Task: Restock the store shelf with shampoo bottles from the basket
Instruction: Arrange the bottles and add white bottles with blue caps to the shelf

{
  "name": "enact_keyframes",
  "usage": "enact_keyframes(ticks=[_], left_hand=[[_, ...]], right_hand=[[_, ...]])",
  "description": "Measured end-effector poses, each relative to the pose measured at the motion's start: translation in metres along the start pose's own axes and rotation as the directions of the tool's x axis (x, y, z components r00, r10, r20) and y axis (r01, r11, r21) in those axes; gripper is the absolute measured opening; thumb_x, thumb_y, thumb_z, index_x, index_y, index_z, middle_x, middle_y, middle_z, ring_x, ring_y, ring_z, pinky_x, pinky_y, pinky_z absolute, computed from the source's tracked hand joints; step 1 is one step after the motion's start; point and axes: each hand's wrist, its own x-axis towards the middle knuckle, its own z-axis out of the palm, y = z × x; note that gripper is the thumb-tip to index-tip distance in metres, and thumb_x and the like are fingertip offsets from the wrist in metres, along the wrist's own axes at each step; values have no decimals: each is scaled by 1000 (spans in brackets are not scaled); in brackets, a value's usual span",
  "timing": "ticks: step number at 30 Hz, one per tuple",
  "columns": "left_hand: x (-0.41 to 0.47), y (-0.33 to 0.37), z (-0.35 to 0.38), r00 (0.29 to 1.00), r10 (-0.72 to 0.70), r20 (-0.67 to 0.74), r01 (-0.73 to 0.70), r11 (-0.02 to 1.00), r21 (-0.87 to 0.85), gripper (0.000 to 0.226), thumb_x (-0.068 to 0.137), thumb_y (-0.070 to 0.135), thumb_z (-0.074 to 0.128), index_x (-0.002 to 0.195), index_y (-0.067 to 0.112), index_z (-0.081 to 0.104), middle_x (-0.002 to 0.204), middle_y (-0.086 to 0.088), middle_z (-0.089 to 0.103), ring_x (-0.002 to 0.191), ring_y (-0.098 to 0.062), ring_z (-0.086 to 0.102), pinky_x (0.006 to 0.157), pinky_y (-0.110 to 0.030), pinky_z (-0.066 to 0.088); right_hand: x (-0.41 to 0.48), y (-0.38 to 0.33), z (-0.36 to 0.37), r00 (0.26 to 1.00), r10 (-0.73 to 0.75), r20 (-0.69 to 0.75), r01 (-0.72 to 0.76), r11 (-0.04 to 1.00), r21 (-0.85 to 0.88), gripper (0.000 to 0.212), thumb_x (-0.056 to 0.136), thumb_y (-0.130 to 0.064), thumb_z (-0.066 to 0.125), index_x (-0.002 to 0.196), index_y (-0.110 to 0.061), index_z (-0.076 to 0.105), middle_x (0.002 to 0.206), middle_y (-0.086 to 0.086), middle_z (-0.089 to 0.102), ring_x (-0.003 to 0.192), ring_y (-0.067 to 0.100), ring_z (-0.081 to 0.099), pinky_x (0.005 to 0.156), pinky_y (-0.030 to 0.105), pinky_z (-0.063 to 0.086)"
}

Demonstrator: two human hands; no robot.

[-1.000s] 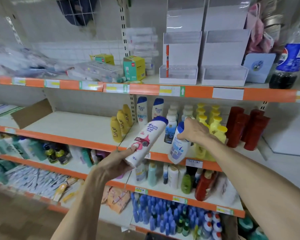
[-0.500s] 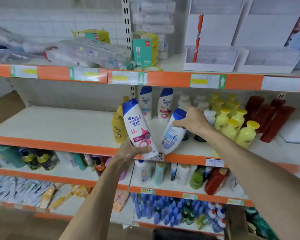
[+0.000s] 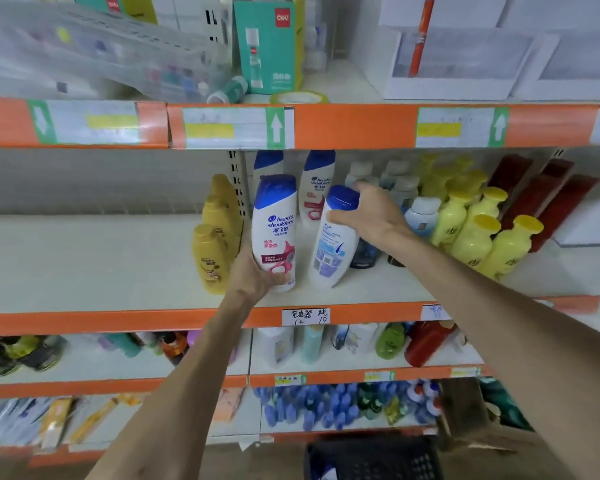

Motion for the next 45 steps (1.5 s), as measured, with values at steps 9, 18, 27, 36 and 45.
enact_keyframes(ticks=[9, 18, 27, 36, 45], left_hand=[[84, -22, 17, 999, -28, 17, 28, 999, 17, 75, 56, -2, 87, 119, 17, 51, 105, 1, 66, 100, -21, 62, 83, -33, 50], [123, -26, 31, 998, -29, 48, 37, 983, -178, 52, 70, -9, 77, 104, 23, 53, 91, 8, 64, 79, -4, 62, 65, -17, 52], [131, -15, 31, 989, -83, 123, 105, 977, -184, 55, 76, -13, 69, 125, 5, 51, 95, -1, 63, 75, -6, 57, 48, -8, 50], [125, -8, 27, 986, -93, 137, 111, 985, -131, 58, 73, -14, 71, 120, 11, 48, 106, -4, 58, 76, -5, 55, 79, -22, 55], [125, -18, 28, 993, -78, 94, 91, 986, -140, 60, 69, -10, 77, 115, 16, 48, 110, -4, 60, 100, -19, 57, 76, -23, 49]], right_hand=[[70, 6, 27, 997, -74, -30, 70, 992, -105, 40, 85, -41, 66, 114, -17, 53, 108, 4, 65, 104, 28, 59, 97, 44, 41], [106, 15, 39, 991, -91, 97, 106, 981, -164, 40, 90, -34, 60, 123, -15, 49, 116, 2, 62, 109, 25, 56, 93, 37, 33], [128, 13, 38, 964, -103, 246, 133, 985, -110, 33, 86, -32, 62, 113, -17, 49, 109, 6, 60, 104, 27, 58, 99, 48, 41], [122, 15, 38, 972, -98, 213, 116, 990, -76, 45, 86, -28, 68, 124, -16, 46, 115, 4, 59, 106, 25, 58, 96, 45, 46], [130, 18, 46, 992, -116, 58, 126, 968, -219, 71, 77, -48, 68, 136, -24, 38, 115, 6, 58, 100, 29, 60, 80, 40, 52]])
